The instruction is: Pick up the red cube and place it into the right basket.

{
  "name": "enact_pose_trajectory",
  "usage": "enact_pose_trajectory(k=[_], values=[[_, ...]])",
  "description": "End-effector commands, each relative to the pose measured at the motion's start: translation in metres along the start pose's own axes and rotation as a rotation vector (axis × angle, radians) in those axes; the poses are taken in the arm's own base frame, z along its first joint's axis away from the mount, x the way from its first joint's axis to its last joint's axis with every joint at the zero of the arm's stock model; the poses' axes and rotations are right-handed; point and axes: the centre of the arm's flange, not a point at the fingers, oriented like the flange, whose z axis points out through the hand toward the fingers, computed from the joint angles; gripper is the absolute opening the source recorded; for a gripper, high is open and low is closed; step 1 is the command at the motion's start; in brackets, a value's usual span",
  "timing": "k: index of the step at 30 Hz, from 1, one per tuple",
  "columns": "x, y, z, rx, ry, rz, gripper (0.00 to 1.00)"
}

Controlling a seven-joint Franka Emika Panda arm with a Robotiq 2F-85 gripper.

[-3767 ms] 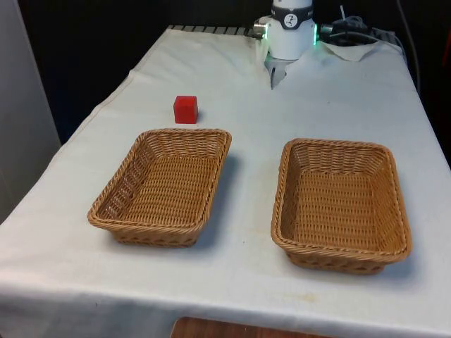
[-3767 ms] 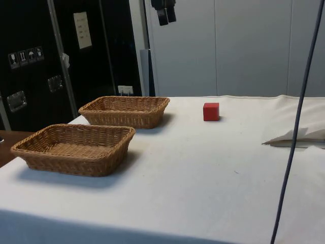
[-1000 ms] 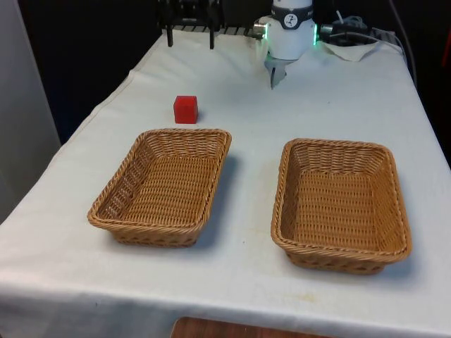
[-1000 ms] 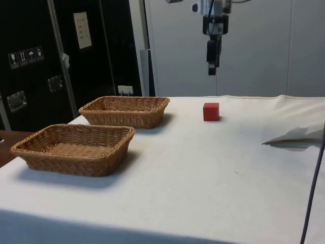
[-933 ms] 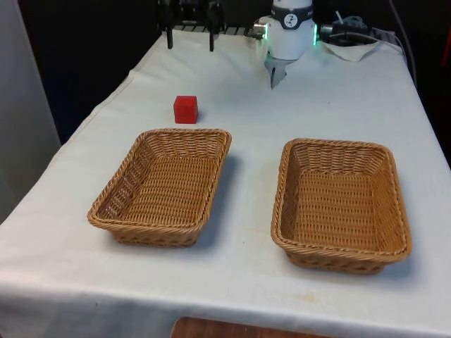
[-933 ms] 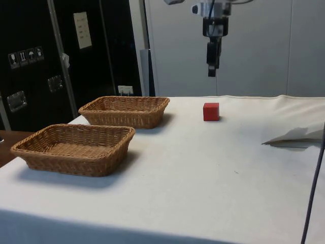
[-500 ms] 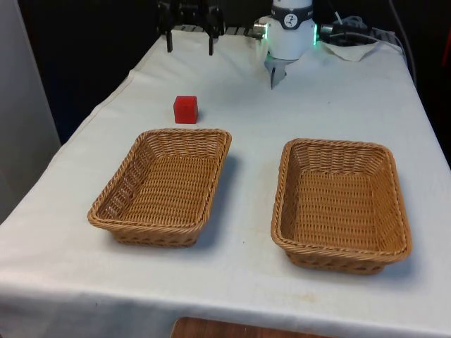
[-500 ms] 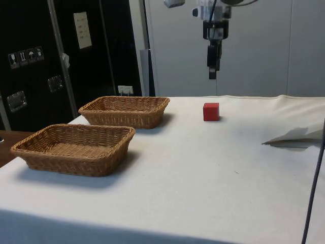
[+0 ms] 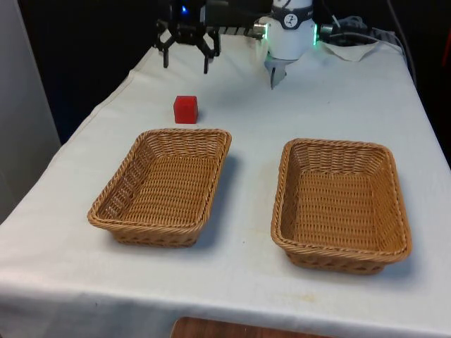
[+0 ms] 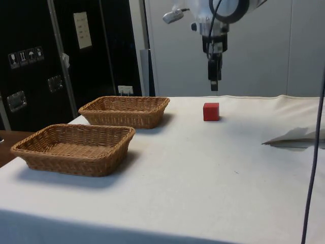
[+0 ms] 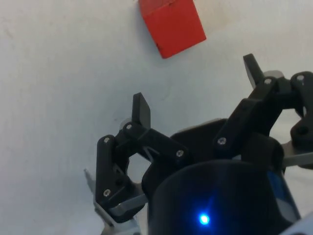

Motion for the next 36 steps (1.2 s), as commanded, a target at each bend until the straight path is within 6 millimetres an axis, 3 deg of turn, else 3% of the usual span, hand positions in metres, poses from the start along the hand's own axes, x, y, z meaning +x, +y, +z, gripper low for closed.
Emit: enact_pose_trajectory(k=[1, 13, 36], values=[[0.000, -0.003, 0.003, 0.005, 0.007, -0.001, 1.00], [0.007, -0.012, 0.033, -0.038, 0.013, 0.011, 1.00], [0.013, -0.024, 0.068, -0.097, 0.027, 0.029, 1.00]])
